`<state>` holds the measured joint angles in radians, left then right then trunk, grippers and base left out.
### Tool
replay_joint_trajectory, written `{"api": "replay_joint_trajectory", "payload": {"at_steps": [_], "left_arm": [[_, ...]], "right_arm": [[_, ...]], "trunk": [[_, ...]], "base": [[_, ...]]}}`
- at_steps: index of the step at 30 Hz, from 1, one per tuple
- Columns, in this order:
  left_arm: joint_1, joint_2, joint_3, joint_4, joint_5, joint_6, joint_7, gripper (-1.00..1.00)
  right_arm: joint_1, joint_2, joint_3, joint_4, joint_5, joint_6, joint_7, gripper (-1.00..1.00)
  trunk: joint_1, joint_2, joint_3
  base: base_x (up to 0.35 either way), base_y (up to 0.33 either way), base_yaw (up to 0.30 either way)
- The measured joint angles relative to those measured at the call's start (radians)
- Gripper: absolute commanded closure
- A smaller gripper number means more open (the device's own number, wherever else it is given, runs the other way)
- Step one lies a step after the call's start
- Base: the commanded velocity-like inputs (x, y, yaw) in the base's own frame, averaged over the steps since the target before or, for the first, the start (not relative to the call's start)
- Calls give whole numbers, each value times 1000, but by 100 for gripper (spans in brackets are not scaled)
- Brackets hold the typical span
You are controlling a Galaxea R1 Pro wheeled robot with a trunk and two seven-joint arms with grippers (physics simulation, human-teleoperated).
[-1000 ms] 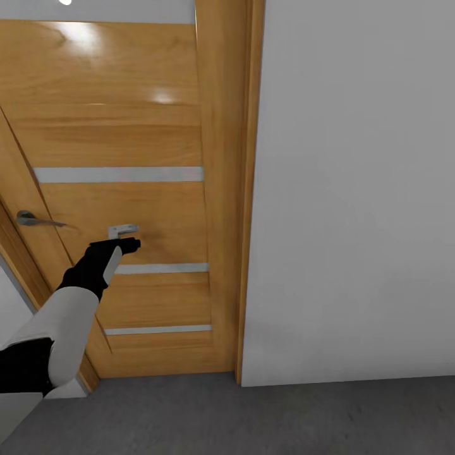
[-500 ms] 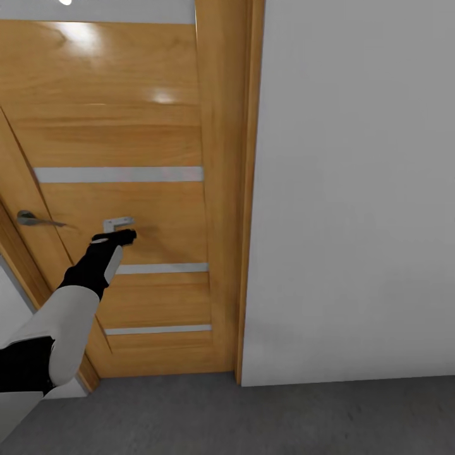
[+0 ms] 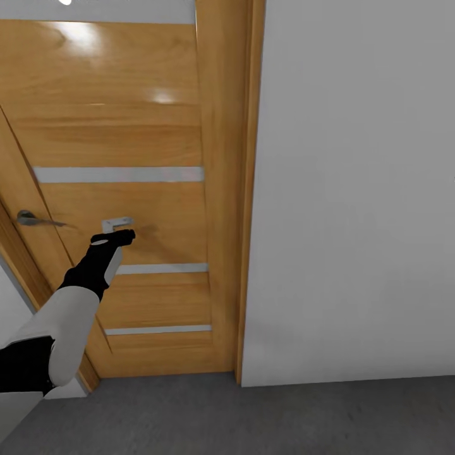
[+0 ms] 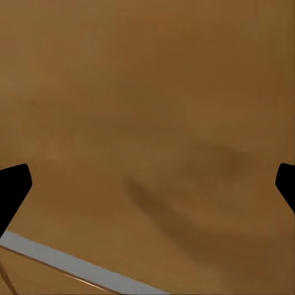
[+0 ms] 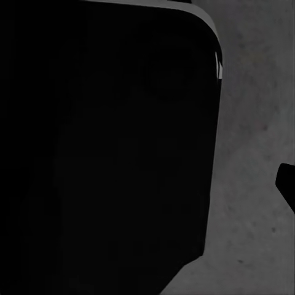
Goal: Move the two storage containers from the living room to the garage. In the garage, place one container on the floor and stack the other container on top of it (either order is fine).
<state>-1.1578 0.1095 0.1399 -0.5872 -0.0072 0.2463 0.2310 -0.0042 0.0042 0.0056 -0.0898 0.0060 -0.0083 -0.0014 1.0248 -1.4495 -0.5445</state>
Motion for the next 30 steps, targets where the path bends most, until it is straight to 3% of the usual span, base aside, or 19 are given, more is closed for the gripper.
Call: {"api": "replay_joint_trajectory", "payload": {"at_steps": [7,12,17,20,23,30], "left_arm": [[-3,3,3,46,-15,6,4,-100],[-6,4,2,54,-15,8,40,-100],[-6,7,0,57,-8,8,-40,-100],[-5,7,-2,58,3,7,-52,-100],[-4,8,1,57,-15,9,-63,-100],[-3,8,0,56,-15,8,-76,-100]], "right_arm": [[0,3,0,-1,0,0,1,-100],[0,4,0,-1,1,0,2,-100],[0,4,0,-1,2,0,3,-100],[0,4,0,-1,2,0,3,-100],[0,4,0,-1,2,0,3,-100],[0,4,0,-1,2,0,3,-100]], "trunk": [[-14,0,0],[-16,0,0],[-7,0,0],[0,0,0],[0,0,0],[0,0,0]], "base": [[258,77,-123],[302,110,-210],[248,99,-58],[81,46,-50],[14,153,-163],[-24,146,-163]]}}
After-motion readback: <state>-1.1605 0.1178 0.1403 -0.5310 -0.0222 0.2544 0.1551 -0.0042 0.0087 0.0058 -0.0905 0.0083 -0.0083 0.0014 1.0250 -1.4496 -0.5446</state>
